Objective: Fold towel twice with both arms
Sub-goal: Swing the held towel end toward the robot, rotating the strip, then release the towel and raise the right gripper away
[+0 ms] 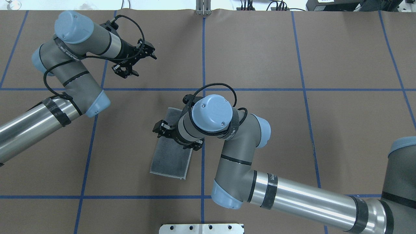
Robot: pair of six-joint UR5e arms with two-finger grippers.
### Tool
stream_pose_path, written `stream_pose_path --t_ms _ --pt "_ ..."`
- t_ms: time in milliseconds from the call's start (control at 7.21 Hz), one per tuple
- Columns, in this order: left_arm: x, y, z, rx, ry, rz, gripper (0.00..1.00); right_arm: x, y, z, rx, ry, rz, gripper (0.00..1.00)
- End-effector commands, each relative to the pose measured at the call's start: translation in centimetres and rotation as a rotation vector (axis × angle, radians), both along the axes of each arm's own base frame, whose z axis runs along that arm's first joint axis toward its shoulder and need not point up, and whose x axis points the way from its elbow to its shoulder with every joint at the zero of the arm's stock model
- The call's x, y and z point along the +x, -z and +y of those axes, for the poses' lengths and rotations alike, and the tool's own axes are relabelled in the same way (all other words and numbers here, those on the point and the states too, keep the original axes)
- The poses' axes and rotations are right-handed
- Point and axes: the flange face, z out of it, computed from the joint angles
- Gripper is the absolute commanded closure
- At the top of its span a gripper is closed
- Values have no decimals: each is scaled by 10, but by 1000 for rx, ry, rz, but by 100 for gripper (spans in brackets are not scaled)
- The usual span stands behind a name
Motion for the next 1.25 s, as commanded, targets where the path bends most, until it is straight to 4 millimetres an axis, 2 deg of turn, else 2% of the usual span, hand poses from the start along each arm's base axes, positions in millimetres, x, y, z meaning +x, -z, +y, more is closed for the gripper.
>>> stream_pose_path --t_ms 0,139,277,416,555,832,971,1110 --pt "-34 -8 -8 13 -82 26 0 1 -24 -27 40 -51 54 0" --pt "-70 -27 -6 26 -114 33 0 0 -28 -33 53 -62 67 0" --pt "-108 -58 6 71 -151 20 0 0 -28 -38 56 -67 72 0" --pt "-129 -75 10 88 -164 13 0 -1 -33 -43 68 -78 74 0" --pt "-132 -78 12 87 -162 11 0 -4 -40 -49 75 -94 77 0" --pt "-138 -92 23 102 -158 12 0 7 -33 -71 89 -122 73 0" --pt "-140 -93 25 104 -158 13 0 9 -33 -77 95 -133 68 0" --pt "-140 -92 25 107 -158 14 0 0 -36 -84 109 -151 55 0"
